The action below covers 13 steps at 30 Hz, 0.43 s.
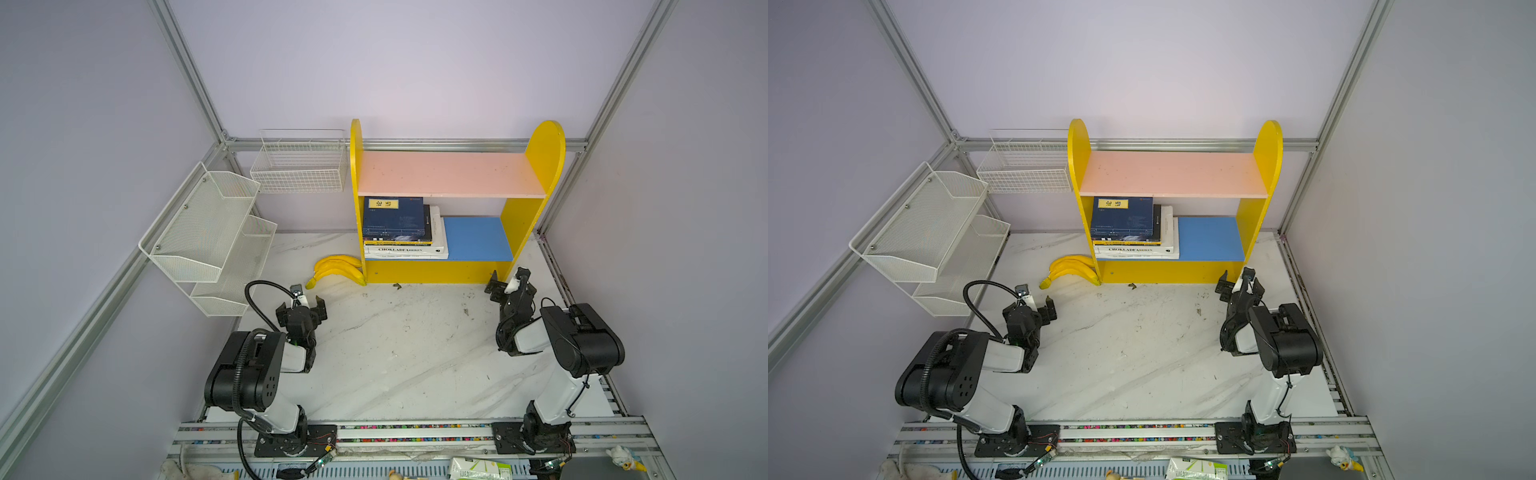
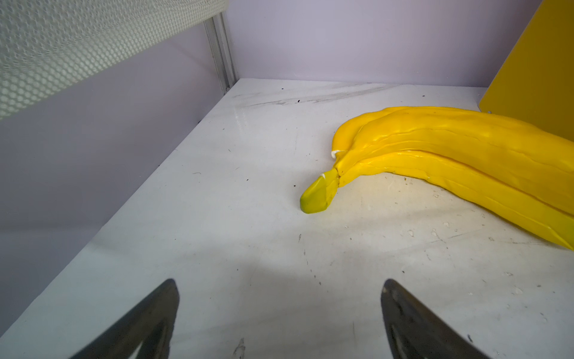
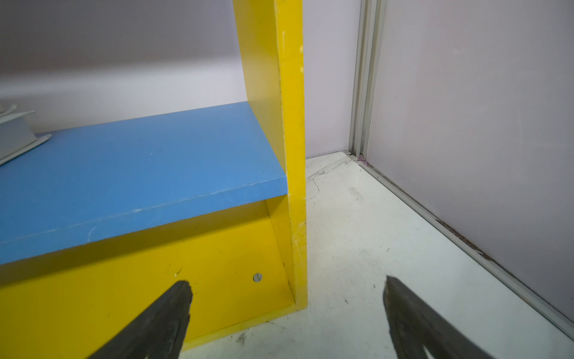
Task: Stacking books/files
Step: Reset both arms
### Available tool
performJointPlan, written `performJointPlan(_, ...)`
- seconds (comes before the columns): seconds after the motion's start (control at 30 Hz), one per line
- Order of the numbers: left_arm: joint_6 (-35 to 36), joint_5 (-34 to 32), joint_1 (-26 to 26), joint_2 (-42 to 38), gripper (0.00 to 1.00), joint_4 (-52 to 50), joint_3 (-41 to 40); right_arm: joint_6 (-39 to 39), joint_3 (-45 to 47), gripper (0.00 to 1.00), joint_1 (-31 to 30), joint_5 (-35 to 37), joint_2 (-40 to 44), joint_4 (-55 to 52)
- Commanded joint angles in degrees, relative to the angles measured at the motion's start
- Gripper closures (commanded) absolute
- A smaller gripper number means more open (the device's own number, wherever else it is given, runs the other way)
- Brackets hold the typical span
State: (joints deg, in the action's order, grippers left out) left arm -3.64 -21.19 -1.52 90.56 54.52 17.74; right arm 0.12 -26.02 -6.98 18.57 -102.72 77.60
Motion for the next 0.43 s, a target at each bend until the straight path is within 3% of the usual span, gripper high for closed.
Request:
performJointPlan(0.0, 0.93, 0.20, 0.18, -0.30, 0.00, 1.73, 3.15, -1.48, -0.07, 0.03, 0.15, 0.15, 0.38, 1.00)
performJointPlan(0.4, 1.00, 0.21, 0.14, -0.29, 0.00, 1.73, 3.14, -1.50, 0.18, 0.03, 0.20, -0.15, 0.47, 1.07)
